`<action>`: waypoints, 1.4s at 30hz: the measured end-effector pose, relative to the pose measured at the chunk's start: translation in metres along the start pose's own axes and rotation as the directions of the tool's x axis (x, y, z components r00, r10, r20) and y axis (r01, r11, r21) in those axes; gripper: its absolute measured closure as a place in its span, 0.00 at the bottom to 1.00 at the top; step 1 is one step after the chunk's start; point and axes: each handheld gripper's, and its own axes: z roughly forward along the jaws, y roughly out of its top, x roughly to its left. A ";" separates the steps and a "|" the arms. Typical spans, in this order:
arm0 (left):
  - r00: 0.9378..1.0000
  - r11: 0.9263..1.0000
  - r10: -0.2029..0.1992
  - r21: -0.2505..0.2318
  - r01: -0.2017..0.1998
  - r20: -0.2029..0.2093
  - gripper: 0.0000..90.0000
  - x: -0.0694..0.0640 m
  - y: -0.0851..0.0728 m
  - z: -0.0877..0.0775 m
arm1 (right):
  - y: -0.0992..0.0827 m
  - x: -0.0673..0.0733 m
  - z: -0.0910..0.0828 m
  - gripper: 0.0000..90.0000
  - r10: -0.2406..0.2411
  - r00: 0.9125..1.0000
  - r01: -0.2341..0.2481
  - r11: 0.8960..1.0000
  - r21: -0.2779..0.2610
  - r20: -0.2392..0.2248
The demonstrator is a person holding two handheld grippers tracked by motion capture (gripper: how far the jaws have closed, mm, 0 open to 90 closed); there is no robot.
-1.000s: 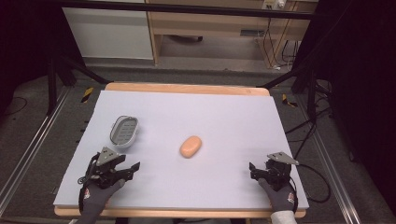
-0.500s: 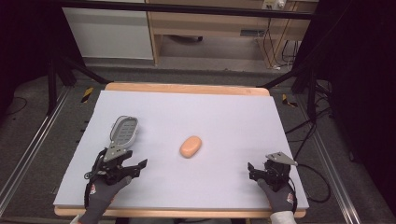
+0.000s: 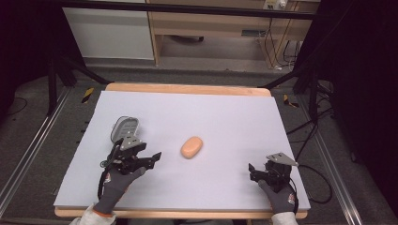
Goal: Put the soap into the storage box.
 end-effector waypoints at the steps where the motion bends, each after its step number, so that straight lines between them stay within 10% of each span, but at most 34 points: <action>1: 1.000 1.000 0.000 0.002 0.000 0.003 0.33 -0.001 0.001 0.002 | 0.000 0.000 0.000 0.08 -0.004 1.000 0.004 1.000 0.001 -0.001; 42: 0.995 0.988 0.087 0.126 -0.094 0.055 0.27 -0.042 0.044 0.082 | 0.001 0.001 0.002 0.08 -0.001 1.000 0.001 1.000 0.009 -0.005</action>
